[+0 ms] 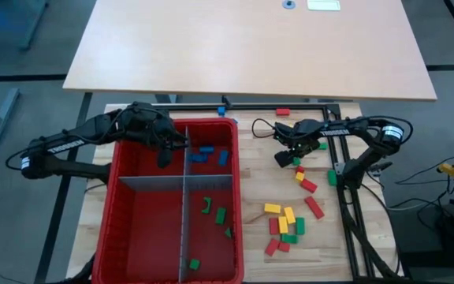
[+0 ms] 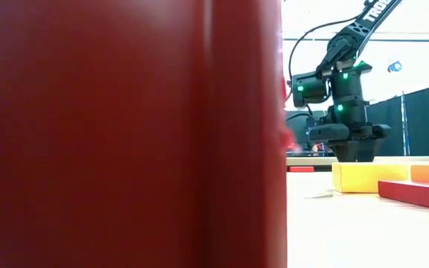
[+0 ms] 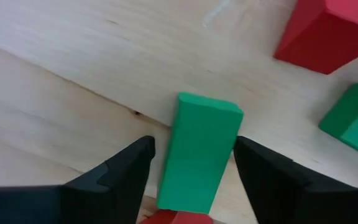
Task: Sort blocks
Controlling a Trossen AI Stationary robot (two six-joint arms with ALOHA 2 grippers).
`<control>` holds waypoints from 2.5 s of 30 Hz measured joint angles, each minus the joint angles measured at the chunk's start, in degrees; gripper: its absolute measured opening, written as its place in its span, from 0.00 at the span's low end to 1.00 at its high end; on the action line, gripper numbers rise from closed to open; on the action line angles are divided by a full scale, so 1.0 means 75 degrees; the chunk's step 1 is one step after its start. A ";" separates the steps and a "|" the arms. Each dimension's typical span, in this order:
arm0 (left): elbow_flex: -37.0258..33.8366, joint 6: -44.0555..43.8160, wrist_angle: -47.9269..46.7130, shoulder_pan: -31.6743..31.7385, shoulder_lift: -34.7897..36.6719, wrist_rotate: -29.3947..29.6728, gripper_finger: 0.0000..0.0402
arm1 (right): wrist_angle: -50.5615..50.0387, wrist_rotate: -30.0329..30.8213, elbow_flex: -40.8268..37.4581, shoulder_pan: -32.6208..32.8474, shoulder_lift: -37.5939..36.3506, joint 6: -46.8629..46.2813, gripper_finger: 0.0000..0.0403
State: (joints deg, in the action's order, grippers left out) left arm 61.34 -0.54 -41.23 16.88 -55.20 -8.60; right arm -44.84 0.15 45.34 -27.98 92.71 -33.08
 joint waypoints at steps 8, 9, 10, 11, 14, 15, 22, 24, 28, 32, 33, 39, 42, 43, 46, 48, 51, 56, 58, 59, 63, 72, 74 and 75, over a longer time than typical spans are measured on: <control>0.0000 0.0000 0.0008 0.0000 0.0000 0.0000 0.26 | 0.0050 -0.0072 0.0074 0.0019 -0.0348 0.0263 0.26; 0.0000 0.0000 0.0007 0.0000 0.0000 0.0000 0.26 | 0.0056 -0.0073 0.0080 0.0029 -0.0356 0.0319 0.26; 0.0000 -0.0001 0.0009 0.0002 0.0000 0.0000 0.26 | 0.0056 -0.0064 0.0087 0.0035 -0.0356 0.0377 0.26; 0.0000 0.0000 0.0008 0.0000 0.0000 0.0000 0.26 | 0.0056 -0.0047 0.0087 0.0049 -0.0356 0.0439 0.26; 0.0000 0.0000 0.0006 0.0000 0.0000 0.0000 0.26 | 0.0053 -0.0021 0.0090 0.0105 -0.0369 0.0549 0.26; 0.0000 0.0000 0.0003 0.0000 0.0000 0.0000 0.26 | 0.0051 -0.0017 0.0090 0.0129 -0.0376 0.0559 0.26; 0.0000 -0.0003 0.0006 0.0000 0.0000 0.0000 0.26 | -0.0005 -0.0203 0.0111 0.0354 -0.0498 0.0560 0.26; 0.0000 -0.0003 0.0003 0.0000 0.0000 0.0003 0.26 | -0.0039 -0.0284 0.0149 0.0483 -0.0614 0.0555 0.26; 0.0000 -0.0003 0.0009 0.0001 0.0000 0.0003 0.26 | -0.0161 -0.0286 0.0324 0.0837 -0.1026 0.0424 0.26; 0.0000 -0.0003 0.0003 0.0000 0.0000 0.0003 0.26 | -0.0183 -0.0286 0.0577 0.1220 -0.1643 0.0251 0.26; 0.0000 -0.0003 0.0011 0.0000 0.0000 0.0003 0.26 | -0.0184 -0.0284 0.0655 0.1321 -0.1818 0.0162 0.26; 0.0000 -0.0006 0.0017 0.0000 0.0000 0.0003 0.26 | -0.0153 -0.0281 0.1447 0.2039 -0.2773 -0.0052 0.26; 0.0000 -0.0006 0.0018 0.0000 0.0000 0.0003 0.26 | 0.0085 -0.0278 0.1961 0.2519 -0.3007 -0.0049 0.27; 0.0000 -0.0006 0.0015 0.0001 0.0000 0.0003 0.26 | 0.0231 -0.0281 0.2148 0.2693 -0.3022 -0.0047 0.27; 0.0000 -0.0006 0.0032 0.0000 0.0000 0.0003 0.26 | 0.0647 -0.0279 0.2700 0.3220 -0.2946 0.0064 0.26; 0.0000 -0.0006 0.0095 0.0000 0.0000 0.0003 0.26 | 0.1004 -0.0281 0.3049 0.3549 -0.2772 0.0214 0.26; 0.0000 -0.0006 0.0134 0.0002 0.0000 0.0003 0.26 | 0.1389 -0.0282 0.3492 0.3974 -0.2391 0.0481 0.26; 0.0000 -0.0007 0.0129 0.0001 0.0000 0.0003 0.26 | 0.1497 -0.0284 0.4347 0.4446 -0.1458 0.0785 0.28; 0.0000 -0.0009 0.0108 0.0000 -0.0003 0.0003 0.26 | 0.1509 -0.0350 0.4662 0.4560 -0.1036 0.0920 0.27; 0.0000 -0.0009 0.0106 0.0000 -0.0003 0.0003 0.26 | 0.1498 -0.0461 0.4820 0.4602 -0.0821 0.0958 0.27; 0.0000 -0.0012 0.0114 0.0000 -0.0003 0.0003 0.26 | 0.1505 -0.0874 0.5462 0.4734 0.0006 0.1174 0.27; 0.0000 -0.0015 0.0036 0.0001 -0.0003 0.0003 0.26 | 0.1502 -0.1196 0.6324 0.4743 0.0941 0.1654 0.35; -0.0006 -0.0015 -0.0029 0.0000 -0.0003 0.0003 0.26 | 0.1566 -0.1219 0.6374 0.4746 0.0952 0.1714 0.38; -0.0010 -0.0015 -0.0044 0.0000 -0.0003 0.0003 0.26 | 0.1574 -0.1222 0.6395 0.4746 0.0947 0.1722 0.39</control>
State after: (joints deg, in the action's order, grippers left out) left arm 61.27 -0.64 -41.56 16.88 -55.22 -8.58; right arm -33.04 -9.02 93.30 7.62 99.81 -20.16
